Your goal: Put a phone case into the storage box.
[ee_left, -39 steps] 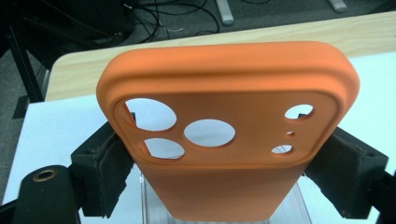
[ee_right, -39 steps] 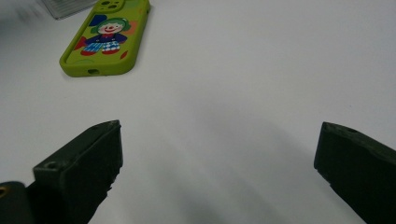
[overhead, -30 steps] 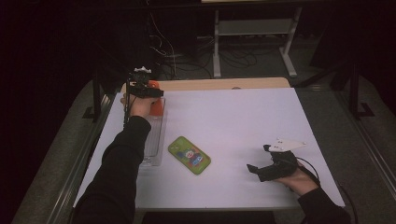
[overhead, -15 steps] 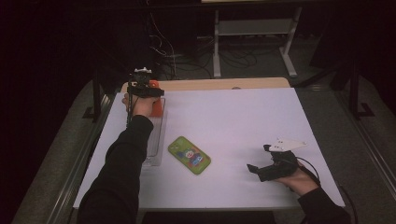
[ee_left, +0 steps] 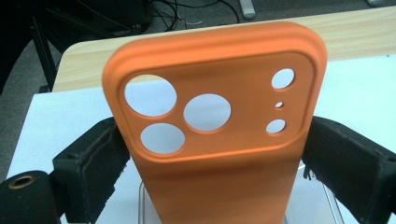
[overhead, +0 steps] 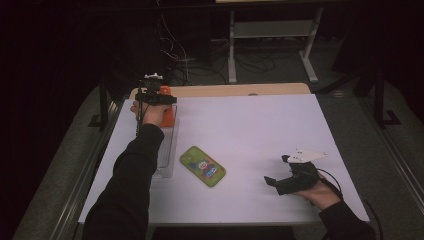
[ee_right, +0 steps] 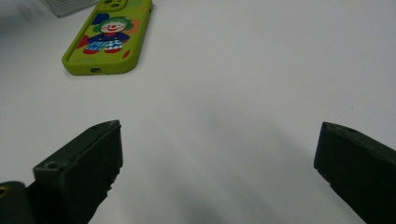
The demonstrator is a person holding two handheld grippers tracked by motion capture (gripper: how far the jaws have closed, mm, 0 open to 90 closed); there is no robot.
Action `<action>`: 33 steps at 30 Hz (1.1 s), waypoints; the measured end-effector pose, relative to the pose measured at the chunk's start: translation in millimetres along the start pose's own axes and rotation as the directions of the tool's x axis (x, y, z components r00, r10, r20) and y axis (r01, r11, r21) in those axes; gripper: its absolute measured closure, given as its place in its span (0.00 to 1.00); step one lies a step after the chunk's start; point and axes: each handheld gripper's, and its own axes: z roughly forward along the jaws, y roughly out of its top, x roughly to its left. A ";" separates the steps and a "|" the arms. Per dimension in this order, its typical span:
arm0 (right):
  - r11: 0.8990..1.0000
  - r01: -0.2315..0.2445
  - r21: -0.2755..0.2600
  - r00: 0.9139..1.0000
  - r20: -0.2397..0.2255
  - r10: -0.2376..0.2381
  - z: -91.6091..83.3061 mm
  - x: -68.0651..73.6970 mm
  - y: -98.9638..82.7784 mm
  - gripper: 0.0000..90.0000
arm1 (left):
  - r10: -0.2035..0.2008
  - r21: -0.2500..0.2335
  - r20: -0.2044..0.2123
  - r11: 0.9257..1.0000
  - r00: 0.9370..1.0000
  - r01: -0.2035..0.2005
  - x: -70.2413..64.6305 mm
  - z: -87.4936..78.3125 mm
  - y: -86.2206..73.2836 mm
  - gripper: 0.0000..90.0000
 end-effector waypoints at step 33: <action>1.000 0.011 0.008 1.000 0.014 -0.011 2.2 -1.8 0.8 0.00 | 0.149 -0.084 0.302 0.988 0.942 -0.129 -0.9 -78.8 -17.7 0.00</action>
